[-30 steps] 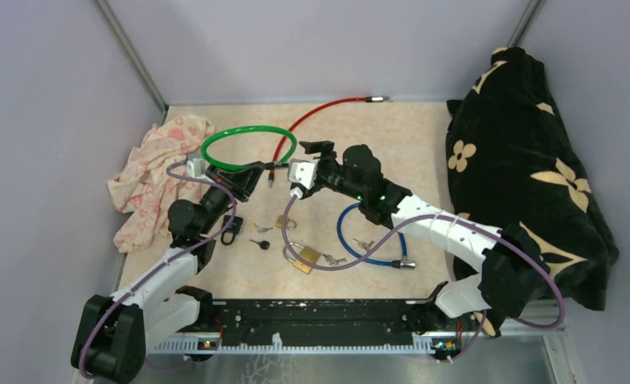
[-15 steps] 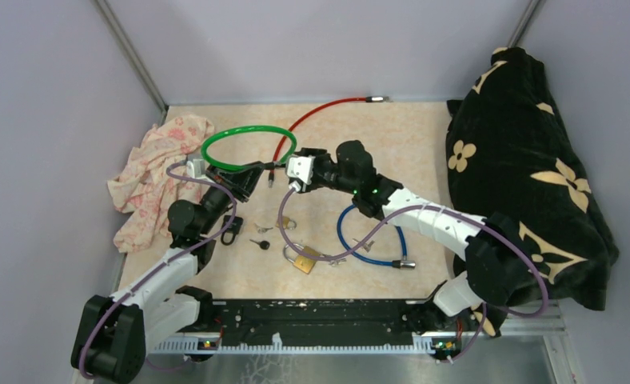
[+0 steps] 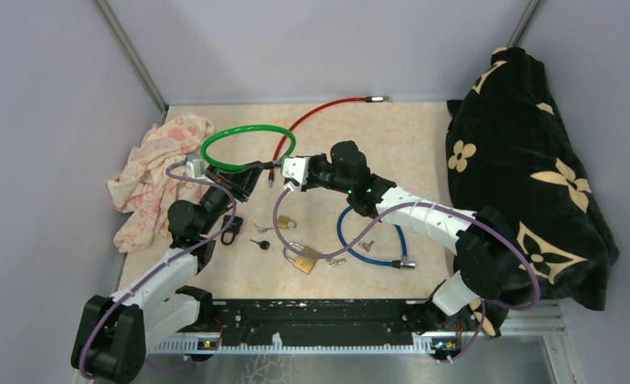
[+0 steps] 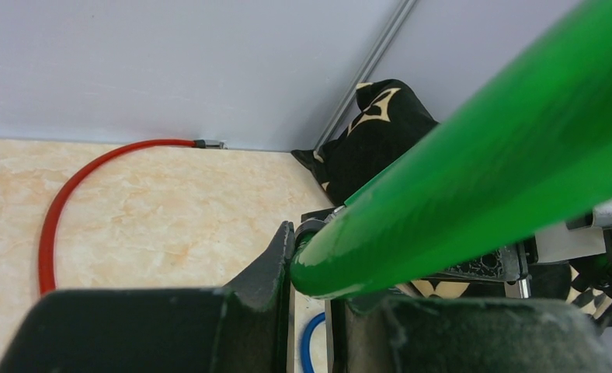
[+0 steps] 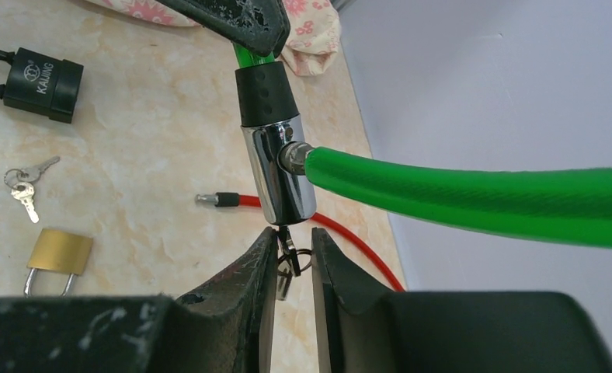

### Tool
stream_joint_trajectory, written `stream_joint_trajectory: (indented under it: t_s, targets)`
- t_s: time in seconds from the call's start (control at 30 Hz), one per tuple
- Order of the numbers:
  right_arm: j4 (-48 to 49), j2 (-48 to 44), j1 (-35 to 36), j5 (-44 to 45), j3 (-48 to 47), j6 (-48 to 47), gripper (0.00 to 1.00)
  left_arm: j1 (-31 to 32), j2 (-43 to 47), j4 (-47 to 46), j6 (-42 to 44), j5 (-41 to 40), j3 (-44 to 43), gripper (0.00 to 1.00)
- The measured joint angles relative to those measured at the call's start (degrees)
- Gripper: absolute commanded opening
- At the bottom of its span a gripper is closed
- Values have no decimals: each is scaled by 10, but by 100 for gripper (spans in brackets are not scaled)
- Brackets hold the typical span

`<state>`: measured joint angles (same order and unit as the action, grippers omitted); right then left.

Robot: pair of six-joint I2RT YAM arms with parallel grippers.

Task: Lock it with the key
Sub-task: Lock the lock.

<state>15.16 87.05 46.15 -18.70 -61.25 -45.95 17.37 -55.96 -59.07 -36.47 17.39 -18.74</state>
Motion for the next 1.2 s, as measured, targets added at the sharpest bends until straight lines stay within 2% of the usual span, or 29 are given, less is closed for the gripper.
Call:
stream_joint_trajectory:
  t_s: [0.23,0.3,0.37,0.77,1.2]
  targets:
    - [11,8,14,43,0,-27,25,0,0,0,1,-4,0,0]
    - [14,9,16,56,0,-31,16,0,0,0,1,-5,0,0]
    - [19,9,17,65,0,-35,0,0,0,0,1,-7,0,0]
    - [27,9,32,89,0,-58,0,0,2,-5,3,-13,0,0]
    - [23,-1,25,78,22,-75,0,3,2,-2,23,-13,8,0]
